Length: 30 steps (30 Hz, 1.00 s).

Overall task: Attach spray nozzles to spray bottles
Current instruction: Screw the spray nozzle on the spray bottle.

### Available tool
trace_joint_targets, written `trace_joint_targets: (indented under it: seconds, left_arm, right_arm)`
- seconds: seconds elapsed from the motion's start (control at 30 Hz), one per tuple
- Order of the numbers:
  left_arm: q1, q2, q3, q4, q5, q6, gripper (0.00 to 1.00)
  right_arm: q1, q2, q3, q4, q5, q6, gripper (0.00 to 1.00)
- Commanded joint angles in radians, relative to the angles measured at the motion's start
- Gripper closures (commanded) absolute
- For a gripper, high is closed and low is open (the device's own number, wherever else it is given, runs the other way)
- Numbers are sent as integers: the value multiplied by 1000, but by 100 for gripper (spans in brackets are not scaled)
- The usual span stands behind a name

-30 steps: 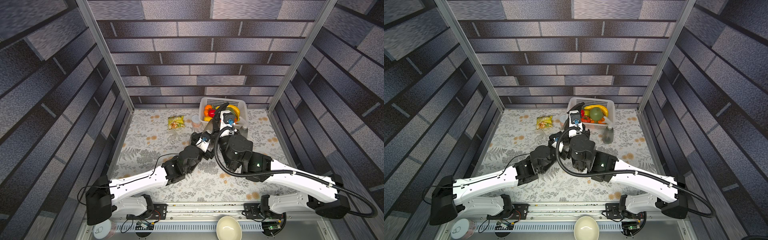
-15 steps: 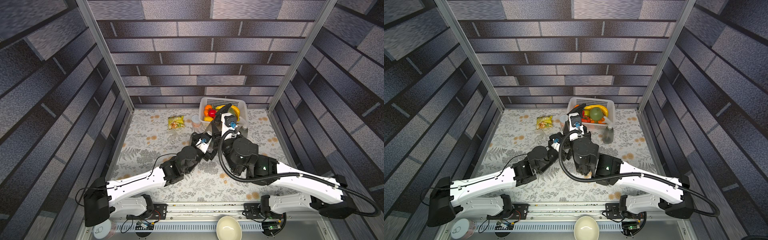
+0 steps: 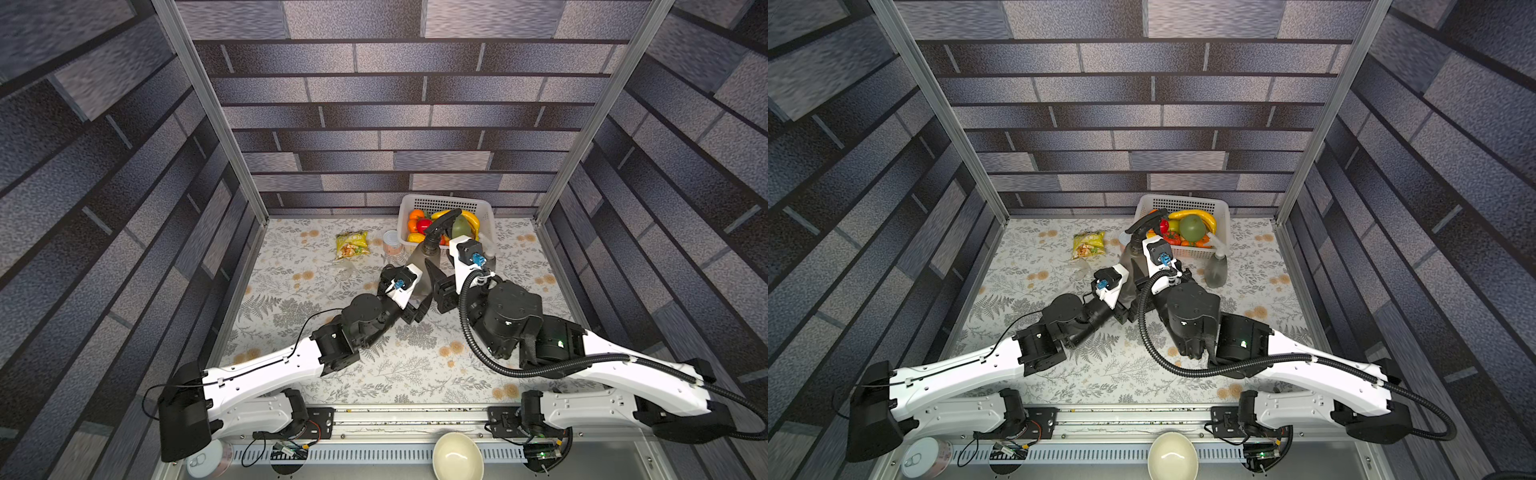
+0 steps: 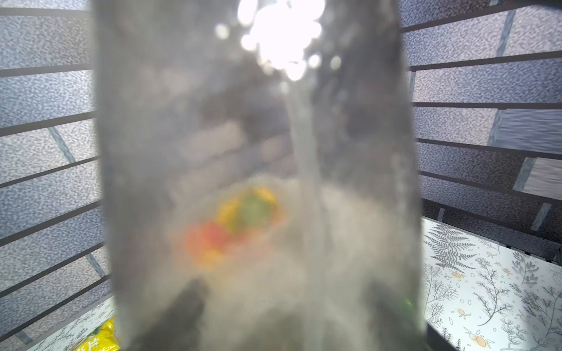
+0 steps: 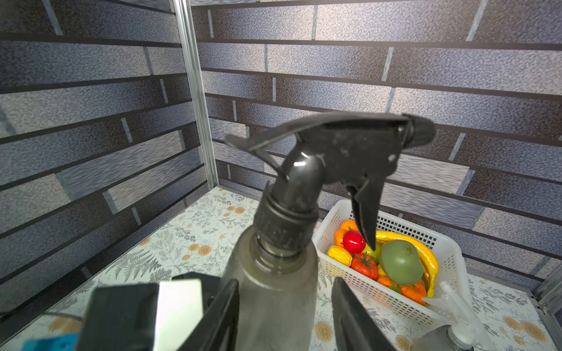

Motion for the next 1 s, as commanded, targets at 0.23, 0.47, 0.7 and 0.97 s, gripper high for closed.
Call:
trace_joint_targets:
  seconds: [0.23, 0.47, 0.7, 0.97]
  left_arm:
    - [38, -117, -61, 2, 117, -45, 35]
    - [46, -168, -82, -54, 256, -70, 35]
    - [48, -189, -78, -77, 345, -90, 36]
    - [53, -174, -61, -77, 380, -114, 36]
  right_arm:
    - [-244, -171, -42, -171, -597, 22, 49]
    - [-377, -179, 64, -238, -846, -59, 11]
    - [-580, -69, 210, -311, -1205, -36, 2]
    - [-616, 38, 283, -301, -1409, -16, 6]
